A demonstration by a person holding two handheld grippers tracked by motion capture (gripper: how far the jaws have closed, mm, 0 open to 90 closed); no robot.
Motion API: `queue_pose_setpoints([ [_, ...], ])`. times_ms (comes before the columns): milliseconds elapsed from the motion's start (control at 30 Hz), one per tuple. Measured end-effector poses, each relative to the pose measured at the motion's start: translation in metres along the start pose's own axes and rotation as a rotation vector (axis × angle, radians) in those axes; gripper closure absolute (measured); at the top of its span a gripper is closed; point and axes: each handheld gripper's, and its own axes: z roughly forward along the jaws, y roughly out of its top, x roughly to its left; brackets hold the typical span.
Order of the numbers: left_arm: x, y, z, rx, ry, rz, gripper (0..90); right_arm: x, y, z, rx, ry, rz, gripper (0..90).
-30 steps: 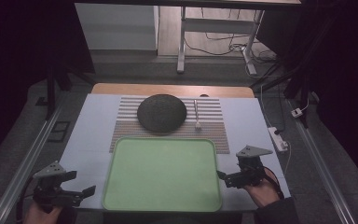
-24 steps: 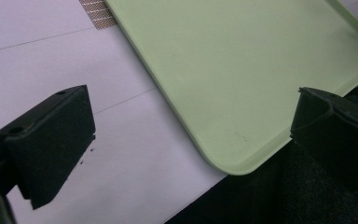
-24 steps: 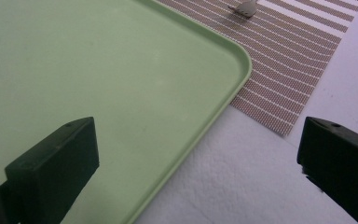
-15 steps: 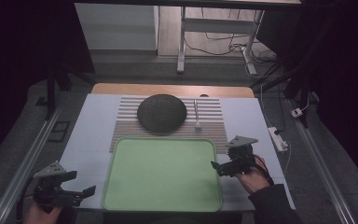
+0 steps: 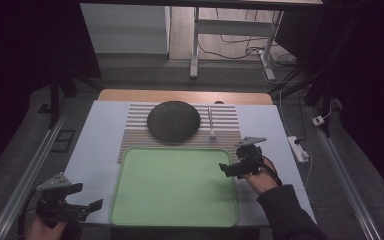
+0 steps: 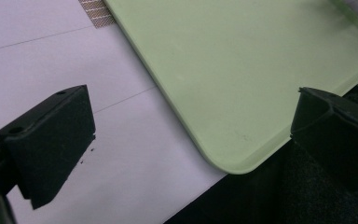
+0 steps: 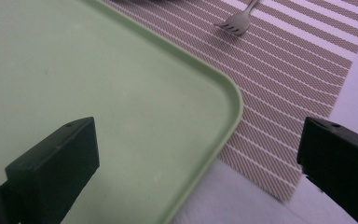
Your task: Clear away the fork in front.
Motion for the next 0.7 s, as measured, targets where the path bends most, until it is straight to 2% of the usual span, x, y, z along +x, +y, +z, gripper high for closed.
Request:
queue_pose_setpoints([
  [700,0.0,0.0,0.001,0.006,-0.003,0.004,0.0,-0.01,0.034,0.053,0.038,-0.051,0.016,0.0],
])
